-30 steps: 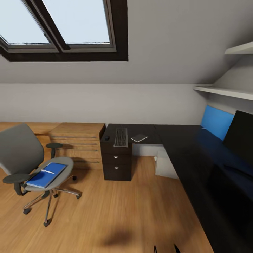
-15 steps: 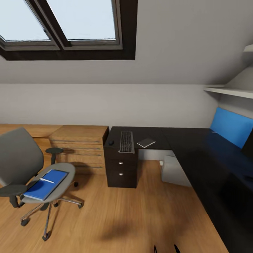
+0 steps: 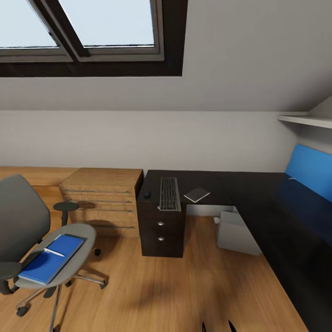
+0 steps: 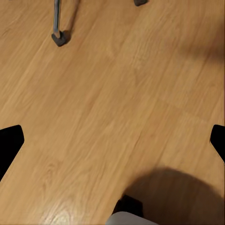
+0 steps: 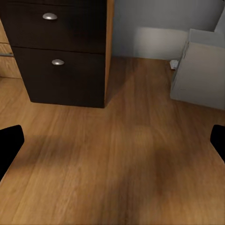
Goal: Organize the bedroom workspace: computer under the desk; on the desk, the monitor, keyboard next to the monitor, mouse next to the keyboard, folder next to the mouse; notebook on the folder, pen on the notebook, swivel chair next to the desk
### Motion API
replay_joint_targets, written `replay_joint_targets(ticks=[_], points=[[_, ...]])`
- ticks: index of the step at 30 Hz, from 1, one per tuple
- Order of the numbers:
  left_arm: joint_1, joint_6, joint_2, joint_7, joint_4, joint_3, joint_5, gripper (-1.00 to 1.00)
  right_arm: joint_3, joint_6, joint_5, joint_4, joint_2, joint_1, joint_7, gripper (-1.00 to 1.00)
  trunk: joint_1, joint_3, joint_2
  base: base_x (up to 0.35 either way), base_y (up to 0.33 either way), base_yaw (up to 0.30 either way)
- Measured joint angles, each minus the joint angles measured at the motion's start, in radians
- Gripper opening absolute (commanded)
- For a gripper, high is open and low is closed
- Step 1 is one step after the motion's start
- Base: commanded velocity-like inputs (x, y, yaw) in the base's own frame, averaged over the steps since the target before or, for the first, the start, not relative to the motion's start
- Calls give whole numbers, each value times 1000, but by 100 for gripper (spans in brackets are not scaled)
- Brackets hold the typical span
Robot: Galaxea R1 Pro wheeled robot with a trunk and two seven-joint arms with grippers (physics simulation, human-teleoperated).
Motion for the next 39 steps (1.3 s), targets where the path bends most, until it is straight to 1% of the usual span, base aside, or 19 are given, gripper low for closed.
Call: replay_joint_targets(ticks=[3,4,8,10,20,27,31,33,36,39], points=[[0,-1,0,0,0,0,0,100,-1,0,-1,0,0,0,0,100,0,0,0,329,0,0],[0,-41,1,0,0,0,1,100,-6,7,-2,0,-3,0,1,100,0,0,0,331,0,0],[0,-68,1,0,1,0,2,100,-6,25,-2,0,-4,0,2,100,0,0,0,332,0,0],[0,-85,0,0,2,0,3,100,-6,45,-1,-1,-4,0,4,100,0,0,0,309,193,-3],[0,-85,0,0,8,0,3,100,-3,46,1,-1,-4,0,7,100,0,3,0,282,210,-190],[0,-87,0,0,10,0,3,100,-3,48,1,-1,-4,0,8,100,1,4,0,68,59,-67],[4,-95,-23,-2,17,22,19,100,2,57,0,0,16,-2,4,100,-15,16,28,0,0,0],[5,-95,-34,-3,18,25,20,100,2,56,-1,0,16,-2,3,100,-22,22,42,0,0,0],[5,-96,-50,-5,35,25,17,100,2,72,-2,0,9,-2,4,100,-34,32,63,0,0,0],[6,-97,-51,-5,52,25,16,100,4,88,-1,0,7,-2,4,100,-45,41,84,0,0,0]])
